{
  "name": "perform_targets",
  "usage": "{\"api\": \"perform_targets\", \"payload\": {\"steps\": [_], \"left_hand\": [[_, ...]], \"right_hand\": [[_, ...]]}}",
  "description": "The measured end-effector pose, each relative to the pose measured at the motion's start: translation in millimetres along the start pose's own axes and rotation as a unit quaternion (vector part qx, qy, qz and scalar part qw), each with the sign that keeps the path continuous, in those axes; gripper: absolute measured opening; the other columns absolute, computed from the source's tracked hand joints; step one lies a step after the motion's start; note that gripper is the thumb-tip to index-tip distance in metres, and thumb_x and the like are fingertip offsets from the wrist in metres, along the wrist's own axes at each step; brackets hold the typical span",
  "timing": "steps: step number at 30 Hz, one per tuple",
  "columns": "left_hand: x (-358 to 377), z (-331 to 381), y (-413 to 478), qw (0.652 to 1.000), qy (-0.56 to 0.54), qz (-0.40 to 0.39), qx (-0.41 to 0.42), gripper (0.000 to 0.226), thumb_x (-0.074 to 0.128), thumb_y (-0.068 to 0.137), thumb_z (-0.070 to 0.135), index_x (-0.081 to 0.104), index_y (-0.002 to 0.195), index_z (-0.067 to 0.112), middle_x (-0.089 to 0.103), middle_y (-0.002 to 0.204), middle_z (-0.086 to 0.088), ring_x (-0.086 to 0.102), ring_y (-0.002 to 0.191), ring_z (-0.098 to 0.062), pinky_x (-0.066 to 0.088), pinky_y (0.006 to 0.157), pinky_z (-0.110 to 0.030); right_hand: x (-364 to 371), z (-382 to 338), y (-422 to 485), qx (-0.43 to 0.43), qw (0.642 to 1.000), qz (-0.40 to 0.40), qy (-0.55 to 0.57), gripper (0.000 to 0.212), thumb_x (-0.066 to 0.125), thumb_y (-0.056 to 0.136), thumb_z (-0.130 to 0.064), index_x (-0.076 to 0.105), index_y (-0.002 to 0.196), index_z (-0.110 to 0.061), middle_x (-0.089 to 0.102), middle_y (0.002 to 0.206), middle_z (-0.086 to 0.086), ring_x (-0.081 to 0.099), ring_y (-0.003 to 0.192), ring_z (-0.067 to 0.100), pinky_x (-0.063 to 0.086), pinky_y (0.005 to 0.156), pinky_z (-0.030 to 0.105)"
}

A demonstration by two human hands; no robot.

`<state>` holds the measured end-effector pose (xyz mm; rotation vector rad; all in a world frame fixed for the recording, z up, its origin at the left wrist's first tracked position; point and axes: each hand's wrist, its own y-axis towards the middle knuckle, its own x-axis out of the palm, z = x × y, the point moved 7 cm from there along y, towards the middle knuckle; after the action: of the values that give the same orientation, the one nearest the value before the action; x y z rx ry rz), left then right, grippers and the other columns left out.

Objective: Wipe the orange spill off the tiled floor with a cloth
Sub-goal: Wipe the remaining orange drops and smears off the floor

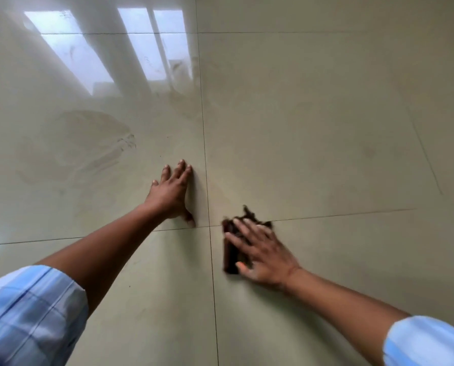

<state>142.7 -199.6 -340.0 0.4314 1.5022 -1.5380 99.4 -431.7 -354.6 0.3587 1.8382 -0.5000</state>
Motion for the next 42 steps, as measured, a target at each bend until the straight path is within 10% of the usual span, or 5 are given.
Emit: {"api": "perform_targets", "payload": {"steps": [5,10,28,35,42], "left_hand": [[2.3,23.1,-8.1,0.992,0.094,0.043,0.071,0.138,0.091,0.052,0.036,0.000,0.153,0.019,-0.012,0.162,-0.001,-0.004,0.149,-0.029,0.027,0.114,-0.053],[21.3,75.8,-15.3,0.980,0.131,0.014,0.152,0.130,0.087,0.058,0.043,0.001,0.154,0.023,-0.011,0.162,-0.002,-0.003,0.149,-0.029,0.021,0.116,-0.052],[31.2,232.2,49.5,0.972,0.151,-0.026,0.179,0.150,0.089,0.037,0.060,-0.001,0.153,0.025,-0.011,0.161,-0.004,-0.004,0.146,-0.038,0.026,0.109,-0.065],[33.1,230.8,50.6,0.970,0.161,-0.022,0.178,0.150,0.087,0.038,0.062,-0.003,0.153,0.025,-0.009,0.161,-0.005,-0.003,0.146,-0.038,0.027,0.110,-0.062],[35.1,231.2,52.0,0.976,0.128,-0.018,0.173,0.151,0.089,0.037,0.057,-0.003,0.153,0.026,-0.010,0.161,-0.005,-0.007,0.146,-0.037,0.020,0.113,-0.061]], "right_hand": [[-20.5,73.4,28.5,0.263,0.962,0.079,0.013,0.068,0.038,0.080,-0.051,0.044,0.140,-0.020,0.040,0.148,0.017,0.040,0.134,0.035,0.029,0.107,0.046],[7.8,21.5,-43.5,0.083,0.996,-0.018,0.003,0.071,0.041,0.081,-0.055,0.032,0.146,-0.027,0.028,0.155,0.010,0.028,0.141,0.029,0.026,0.111,0.045],[-38.9,244.4,-127.7,0.547,0.825,0.122,0.068,0.067,0.035,0.092,-0.052,0.019,0.151,-0.023,0.011,0.159,0.011,0.010,0.145,0.031,0.010,0.115,0.049],[-27.4,180.0,-108.4,0.301,0.951,0.070,0.023,0.069,0.035,0.084,-0.054,0.034,0.145,-0.024,0.030,0.154,0.013,0.030,0.140,0.032,0.030,0.109,0.051],[-65.9,294.1,-50.1,0.501,0.861,0.071,0.047,0.067,0.037,0.094,-0.049,0.014,0.151,-0.022,0.005,0.160,0.011,0.006,0.145,0.031,0.006,0.116,0.047]]}}
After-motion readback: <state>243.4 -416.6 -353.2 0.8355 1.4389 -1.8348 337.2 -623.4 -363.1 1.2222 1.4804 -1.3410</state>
